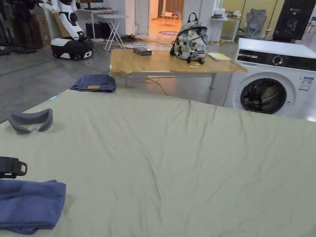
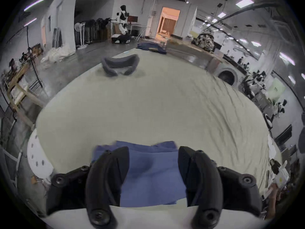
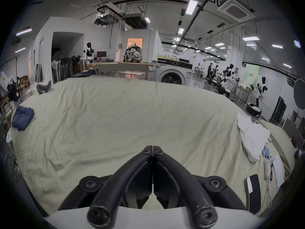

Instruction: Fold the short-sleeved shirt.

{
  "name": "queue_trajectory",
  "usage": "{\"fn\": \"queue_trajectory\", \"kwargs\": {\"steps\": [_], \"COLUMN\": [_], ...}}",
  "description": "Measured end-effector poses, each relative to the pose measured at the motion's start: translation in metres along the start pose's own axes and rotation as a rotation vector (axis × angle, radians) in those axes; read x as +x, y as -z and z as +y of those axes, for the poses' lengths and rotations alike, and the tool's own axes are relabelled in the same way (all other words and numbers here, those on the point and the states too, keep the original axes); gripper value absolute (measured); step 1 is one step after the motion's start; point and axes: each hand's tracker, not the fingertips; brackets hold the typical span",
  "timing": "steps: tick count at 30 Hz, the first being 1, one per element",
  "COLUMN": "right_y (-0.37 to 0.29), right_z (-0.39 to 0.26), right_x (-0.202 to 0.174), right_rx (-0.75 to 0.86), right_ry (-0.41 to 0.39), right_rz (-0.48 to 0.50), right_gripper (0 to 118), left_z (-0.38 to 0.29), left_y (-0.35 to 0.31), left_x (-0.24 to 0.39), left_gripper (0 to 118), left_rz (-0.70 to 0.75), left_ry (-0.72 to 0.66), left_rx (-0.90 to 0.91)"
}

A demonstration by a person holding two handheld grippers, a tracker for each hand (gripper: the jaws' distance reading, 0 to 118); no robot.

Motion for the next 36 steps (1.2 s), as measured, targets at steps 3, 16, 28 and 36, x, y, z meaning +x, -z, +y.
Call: {"fn": "queue_trajectory", "kwargs": {"steps": [3, 16, 28, 36], "right_y": [0.000, -0.007, -0.015, -0.015], "right_z": [0.003, 0.035, 0.054, 0.054], "right_x": [0.003, 0.003, 0.003, 0.002], "right_rx": [0.008, 0.113, 0.237, 0.256], "right_ry": [0.020, 0.069, 0.110, 0.123], "right_rz": [0.000, -0.001, -0.039, -0.044], "right_gripper": [0, 0, 0, 0], "left_z": [-0.008, -0.098, -0.127, -0.130], "left_y": [0.027, 0.033, 0.015, 0.008], "left_x": [0.006, 0.233, 0.315, 0.324], "left_gripper": [27, 0, 0, 0], "left_rz": [-0.050, -0.181, -0.140, -0.111], "left_ry": [0.030, 0.338, 0.271, 0.307], "left_rx": [0.041, 0.317, 0.535, 0.578]}}
